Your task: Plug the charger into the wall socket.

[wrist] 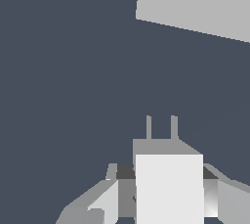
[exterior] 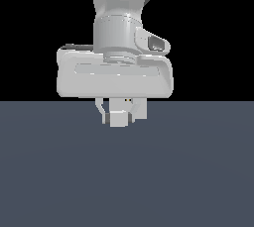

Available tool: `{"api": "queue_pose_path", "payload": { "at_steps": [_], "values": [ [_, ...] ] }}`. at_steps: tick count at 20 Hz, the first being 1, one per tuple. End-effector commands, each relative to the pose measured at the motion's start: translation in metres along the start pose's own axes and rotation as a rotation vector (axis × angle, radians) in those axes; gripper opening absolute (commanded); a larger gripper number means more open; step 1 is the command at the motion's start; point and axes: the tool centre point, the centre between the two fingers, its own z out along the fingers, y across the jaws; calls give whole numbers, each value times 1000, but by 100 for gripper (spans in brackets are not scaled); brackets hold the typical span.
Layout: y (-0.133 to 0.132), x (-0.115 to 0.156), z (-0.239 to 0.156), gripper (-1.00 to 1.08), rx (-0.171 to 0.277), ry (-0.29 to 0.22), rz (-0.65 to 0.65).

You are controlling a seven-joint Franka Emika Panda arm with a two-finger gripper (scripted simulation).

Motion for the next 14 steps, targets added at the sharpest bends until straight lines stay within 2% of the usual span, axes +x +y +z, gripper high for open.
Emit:
{"api": "queue_pose_path", "payload": {
  "at_steps": [1,8,14],
  "values": [
    [5,9,-10,-100,-2,0,66],
    [17,23,-28,-100,-9,-1,184],
    [22,27,-34,-100,-11,-1,221]
  ]
}}
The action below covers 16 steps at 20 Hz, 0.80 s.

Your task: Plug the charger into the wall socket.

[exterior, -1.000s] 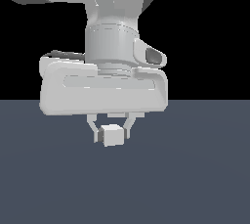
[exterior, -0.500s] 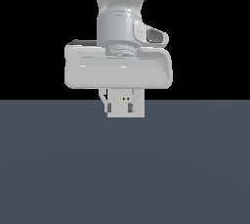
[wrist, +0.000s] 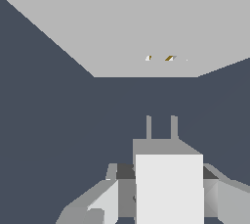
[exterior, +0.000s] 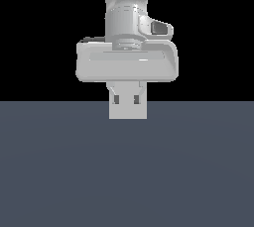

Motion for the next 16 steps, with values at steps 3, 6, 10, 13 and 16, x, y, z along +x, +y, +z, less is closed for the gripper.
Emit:
{"api": "queue_pose_path", "payload": {
  "at_steps": [3,6,10,13,16],
  "values": [
    [0,0,0,-100,0,-1,2],
    [0,0,1,-100,0,-1,-1],
    [0,0,1,-100,0,-1,-1],
    [0,3,1,-100,0,-1,-1],
    [0,9,1,-100,0,-1,-1]
  ]
}}
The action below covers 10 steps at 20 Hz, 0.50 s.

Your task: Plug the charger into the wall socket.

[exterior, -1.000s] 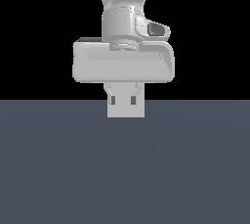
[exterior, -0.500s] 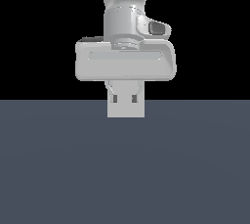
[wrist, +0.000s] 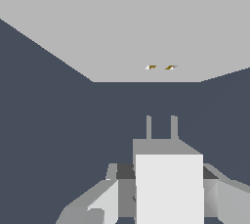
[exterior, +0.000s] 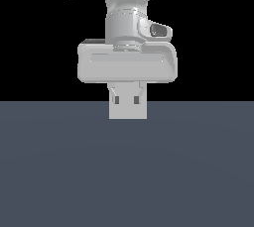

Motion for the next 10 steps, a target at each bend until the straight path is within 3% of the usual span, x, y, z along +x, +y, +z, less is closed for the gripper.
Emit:
{"api": "queue_pose_path", "payload": {
  "at_steps": [1,10],
  "values": [
    [0,6,0,-100,0,0,0],
    [0,37,1,-100,0,0,0]
  ]
}}
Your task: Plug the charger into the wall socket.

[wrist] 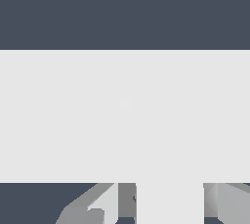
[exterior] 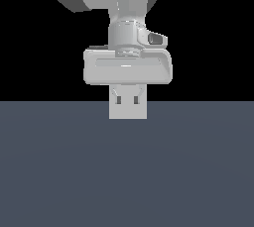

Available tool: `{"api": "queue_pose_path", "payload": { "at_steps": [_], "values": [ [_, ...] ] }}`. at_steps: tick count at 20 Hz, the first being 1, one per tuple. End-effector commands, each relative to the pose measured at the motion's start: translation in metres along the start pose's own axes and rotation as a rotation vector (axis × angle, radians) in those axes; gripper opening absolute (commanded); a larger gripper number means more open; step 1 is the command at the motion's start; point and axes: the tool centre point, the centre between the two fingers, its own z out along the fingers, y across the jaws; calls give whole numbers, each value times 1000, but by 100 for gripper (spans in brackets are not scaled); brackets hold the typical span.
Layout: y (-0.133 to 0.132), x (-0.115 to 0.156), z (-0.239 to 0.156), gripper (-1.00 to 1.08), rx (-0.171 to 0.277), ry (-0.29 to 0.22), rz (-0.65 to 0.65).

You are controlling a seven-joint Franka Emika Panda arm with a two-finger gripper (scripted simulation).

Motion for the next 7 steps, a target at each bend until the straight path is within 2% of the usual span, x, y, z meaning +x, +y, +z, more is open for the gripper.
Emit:
{"api": "queue_pose_path", "payload": {
  "at_steps": [1,7],
  "values": [
    [0,7,0,-100,0,0,0],
    [0,12,0,-100,0,0,0]
  ]
}}
